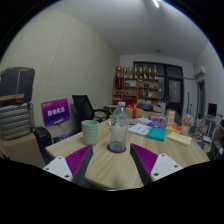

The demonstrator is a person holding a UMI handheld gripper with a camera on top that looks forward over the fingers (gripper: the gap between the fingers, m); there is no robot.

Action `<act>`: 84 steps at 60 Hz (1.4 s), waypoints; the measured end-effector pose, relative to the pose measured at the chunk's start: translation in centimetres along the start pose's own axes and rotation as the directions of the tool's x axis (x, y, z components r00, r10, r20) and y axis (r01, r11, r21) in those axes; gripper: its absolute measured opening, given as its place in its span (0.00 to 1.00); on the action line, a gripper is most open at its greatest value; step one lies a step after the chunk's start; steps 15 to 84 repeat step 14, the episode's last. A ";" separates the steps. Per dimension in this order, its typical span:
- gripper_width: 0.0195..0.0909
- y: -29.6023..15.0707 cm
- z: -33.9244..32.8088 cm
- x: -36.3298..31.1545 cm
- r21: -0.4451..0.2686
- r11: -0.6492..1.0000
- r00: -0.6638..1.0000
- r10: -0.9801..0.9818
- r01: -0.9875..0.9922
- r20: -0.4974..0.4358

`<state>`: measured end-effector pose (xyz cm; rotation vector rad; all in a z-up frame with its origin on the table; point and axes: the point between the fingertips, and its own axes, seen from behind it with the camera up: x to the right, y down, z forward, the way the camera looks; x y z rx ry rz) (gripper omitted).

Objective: Pour water

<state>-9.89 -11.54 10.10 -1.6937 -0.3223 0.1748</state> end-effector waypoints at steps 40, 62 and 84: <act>0.91 0.3 -10.3 -2.0 0.050 0.999 1.000 0.009 -0.008 -0.008; 0.91 0.3 -10.3 -2.0 0.050 0.999 1.000 0.009 -0.008 -0.008; 0.91 0.3 -10.3 -2.0 0.050 0.999 1.000 0.009 -0.008 -0.008</act>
